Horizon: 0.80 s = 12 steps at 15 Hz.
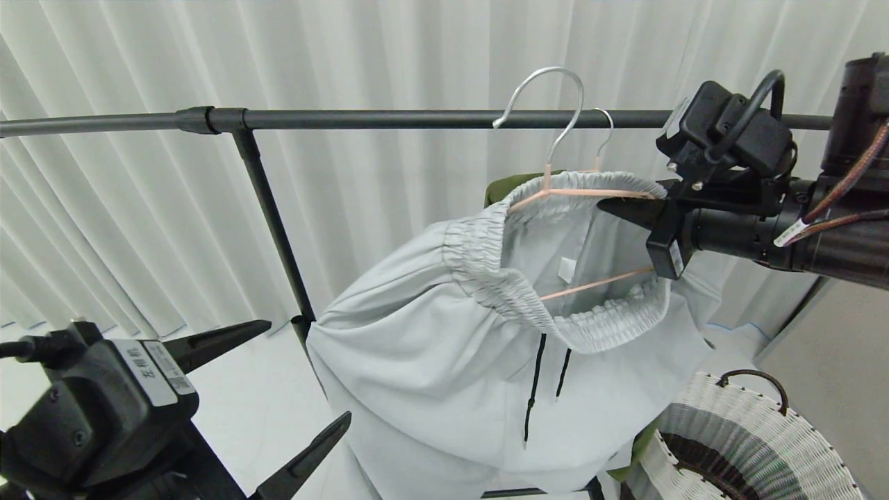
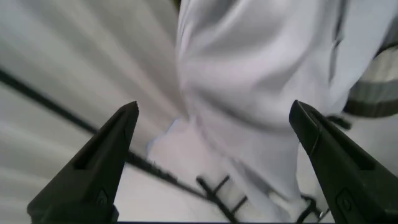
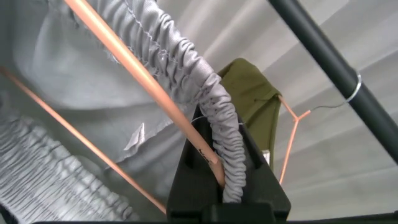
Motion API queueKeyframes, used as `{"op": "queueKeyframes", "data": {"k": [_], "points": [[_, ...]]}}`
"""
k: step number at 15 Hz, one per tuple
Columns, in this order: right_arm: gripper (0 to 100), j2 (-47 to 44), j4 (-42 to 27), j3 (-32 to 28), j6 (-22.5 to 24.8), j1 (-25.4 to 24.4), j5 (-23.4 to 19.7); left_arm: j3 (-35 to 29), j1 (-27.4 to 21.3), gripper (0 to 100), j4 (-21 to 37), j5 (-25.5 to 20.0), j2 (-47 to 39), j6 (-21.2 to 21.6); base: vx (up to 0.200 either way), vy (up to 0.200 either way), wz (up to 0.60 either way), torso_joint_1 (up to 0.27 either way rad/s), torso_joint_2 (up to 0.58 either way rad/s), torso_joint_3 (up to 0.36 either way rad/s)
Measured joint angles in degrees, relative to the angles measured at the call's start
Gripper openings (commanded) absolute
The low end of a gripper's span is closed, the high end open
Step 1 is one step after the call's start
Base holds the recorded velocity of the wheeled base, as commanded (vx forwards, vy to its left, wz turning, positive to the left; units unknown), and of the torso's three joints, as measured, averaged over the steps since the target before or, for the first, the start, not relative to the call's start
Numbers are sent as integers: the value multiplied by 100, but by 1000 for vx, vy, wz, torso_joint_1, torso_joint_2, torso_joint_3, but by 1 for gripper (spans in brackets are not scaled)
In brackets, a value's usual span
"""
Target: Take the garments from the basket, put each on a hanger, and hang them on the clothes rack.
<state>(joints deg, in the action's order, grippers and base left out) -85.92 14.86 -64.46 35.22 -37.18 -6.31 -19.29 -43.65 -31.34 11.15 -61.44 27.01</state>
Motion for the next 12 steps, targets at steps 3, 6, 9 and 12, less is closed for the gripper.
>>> {"op": "queueKeyframes", "data": {"k": [3, 6, 9, 12], "points": [[0, 124, -2, 24, -224, -22, -2, 229, 664, 100, 0, -5, -258, -134, 0, 0, 0, 0, 0, 0], [0, 240, -13, 29, -297, -79, -6, 104, 1084, 100, -2, -46, -700, -373, 0, 0, 0, 0, 0, 0], [0, 343, -24, 30, -325, -113, 7, -61, 1231, 0, -2, -262, -1039, -505, 0, 0, 0, 0, 0, 0], [0, 428, -50, 44, -402, -116, 143, -83, 1464, 0, 0, -251, -1234, -482, 0, 0, 0, 0, 0, 0]]}}
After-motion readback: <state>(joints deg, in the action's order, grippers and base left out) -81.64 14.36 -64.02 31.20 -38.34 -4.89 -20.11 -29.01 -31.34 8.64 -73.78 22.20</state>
